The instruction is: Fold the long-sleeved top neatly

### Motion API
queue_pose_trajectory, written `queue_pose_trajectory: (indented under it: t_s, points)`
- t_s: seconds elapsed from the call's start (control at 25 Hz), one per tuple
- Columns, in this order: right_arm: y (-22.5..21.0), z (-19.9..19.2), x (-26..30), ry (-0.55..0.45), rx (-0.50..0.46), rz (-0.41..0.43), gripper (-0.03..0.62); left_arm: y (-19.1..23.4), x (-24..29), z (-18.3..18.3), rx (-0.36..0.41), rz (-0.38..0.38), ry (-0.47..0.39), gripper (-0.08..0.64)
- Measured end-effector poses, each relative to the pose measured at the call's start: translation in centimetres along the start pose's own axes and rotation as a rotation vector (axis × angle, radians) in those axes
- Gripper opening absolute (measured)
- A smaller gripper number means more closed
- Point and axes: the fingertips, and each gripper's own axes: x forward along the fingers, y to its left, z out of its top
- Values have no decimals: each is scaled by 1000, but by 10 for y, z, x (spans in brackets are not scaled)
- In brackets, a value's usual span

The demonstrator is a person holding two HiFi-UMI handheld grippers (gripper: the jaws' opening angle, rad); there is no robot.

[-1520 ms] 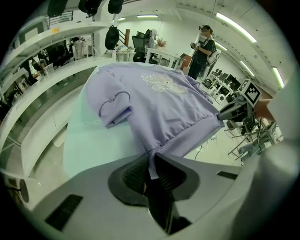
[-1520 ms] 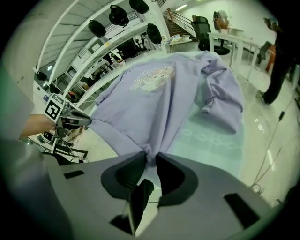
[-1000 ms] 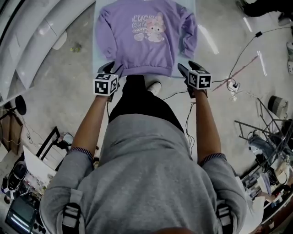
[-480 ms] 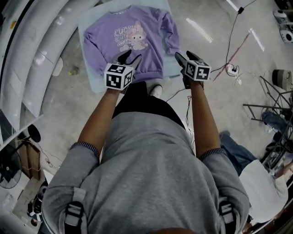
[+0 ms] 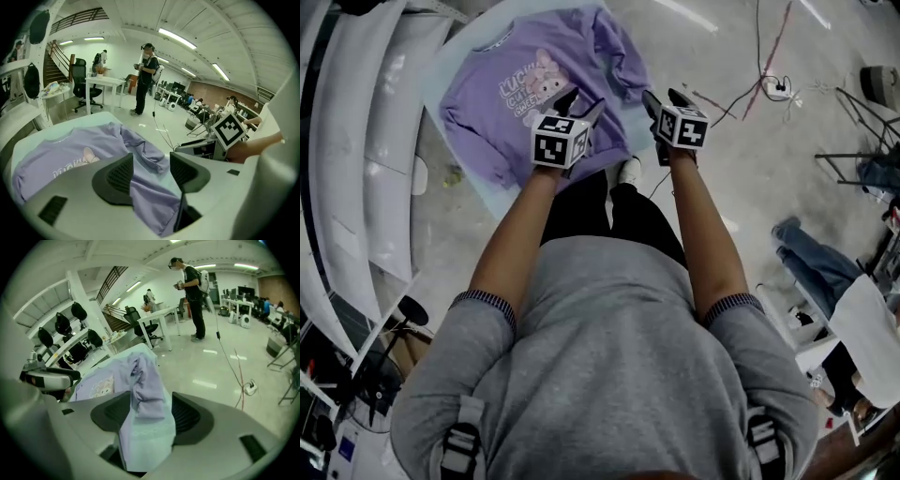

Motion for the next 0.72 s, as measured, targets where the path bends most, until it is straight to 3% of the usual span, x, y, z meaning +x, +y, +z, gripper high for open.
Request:
queue_pose_trajectory:
  t_s: [0.2, 0.48, 0.56, 0.72]
  points:
    - [-8, -24, 36, 25, 78, -62, 247, 12, 36, -10, -16, -20, 57, 270]
    - [-21, -40, 58, 71, 102, -141, 199, 21, 58, -26, -11, -52, 110, 270]
    - [-25, -49, 65, 75, 77, -166, 167, 23, 61, -30, -14, -58, 118, 270]
    - [-19, -57, 69, 116, -73, -226, 154, 29, 62, -35, -25, -68, 136, 270]
